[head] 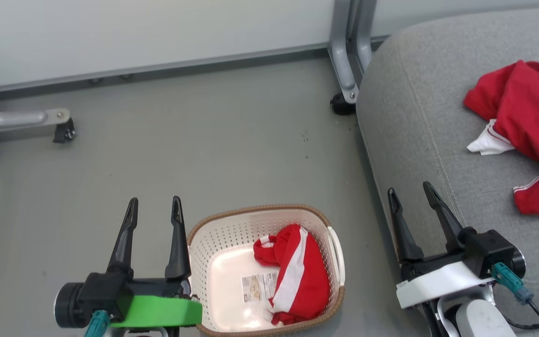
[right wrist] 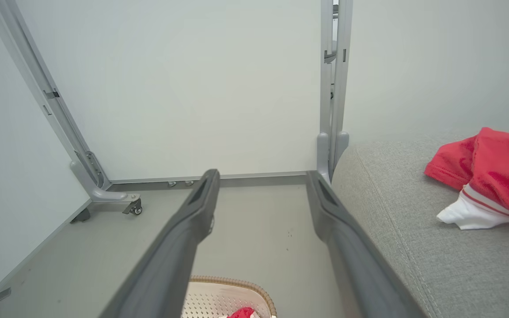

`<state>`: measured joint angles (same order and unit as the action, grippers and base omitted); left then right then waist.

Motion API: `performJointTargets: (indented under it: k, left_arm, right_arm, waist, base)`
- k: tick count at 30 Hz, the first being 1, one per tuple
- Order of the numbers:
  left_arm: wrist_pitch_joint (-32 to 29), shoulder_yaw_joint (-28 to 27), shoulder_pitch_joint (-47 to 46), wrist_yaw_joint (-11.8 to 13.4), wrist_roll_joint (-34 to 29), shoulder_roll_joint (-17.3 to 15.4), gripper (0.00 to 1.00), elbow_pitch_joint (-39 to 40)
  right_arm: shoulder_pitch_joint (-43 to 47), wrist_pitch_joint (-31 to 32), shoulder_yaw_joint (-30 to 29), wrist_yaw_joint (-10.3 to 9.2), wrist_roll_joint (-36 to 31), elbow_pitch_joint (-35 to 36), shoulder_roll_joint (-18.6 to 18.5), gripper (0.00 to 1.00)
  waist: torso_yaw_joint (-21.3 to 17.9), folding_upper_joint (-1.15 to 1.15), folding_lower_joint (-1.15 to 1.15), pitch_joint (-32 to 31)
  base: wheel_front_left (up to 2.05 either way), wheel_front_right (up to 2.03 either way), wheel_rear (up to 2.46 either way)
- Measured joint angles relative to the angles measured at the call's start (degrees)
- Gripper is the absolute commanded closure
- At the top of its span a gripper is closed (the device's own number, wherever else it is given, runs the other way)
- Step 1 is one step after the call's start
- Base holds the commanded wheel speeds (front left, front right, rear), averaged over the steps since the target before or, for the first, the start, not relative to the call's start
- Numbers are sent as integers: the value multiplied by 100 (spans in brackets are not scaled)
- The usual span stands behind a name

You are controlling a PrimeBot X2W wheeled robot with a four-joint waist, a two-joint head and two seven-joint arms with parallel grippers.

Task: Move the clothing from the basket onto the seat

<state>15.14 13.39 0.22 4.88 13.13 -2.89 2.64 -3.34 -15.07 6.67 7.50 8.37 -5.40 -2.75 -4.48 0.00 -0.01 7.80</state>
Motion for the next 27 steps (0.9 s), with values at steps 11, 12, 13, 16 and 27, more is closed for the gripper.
performJointTargets:
  k: [11,12,13,16,27]
  left_arm:
    - [1,53,841,77,-393,3,0,250]
    - [1,64,873,87,-374,3,0,238]
    - [1,73,892,94,-357,3,0,219]
    - [1,70,928,97,-326,3,0,141]
    - [1,13,942,127,-327,4,0,3]
  right_arm:
    - [713,1,10,-1,30,240,-4,0]
    - [740,1,33,-1,38,232,-4,0]
    - [769,1,60,-1,57,219,-4,0]
    - [783,1,135,-1,63,175,-3,0]
    - [783,1,210,-1,69,135,-3,0]
  waist:
    - [317,0,0,-943]
    - [338,0,0,-1004]
    - [357,0,0,-1059]
    - [389,0,0,-1177]
    - [305,0,0,-1254]
  base:
    - [0,0,0]
    - [0,0,0]
    - [0,0,0]
    - [0,0,0]
    - [0,0,0]
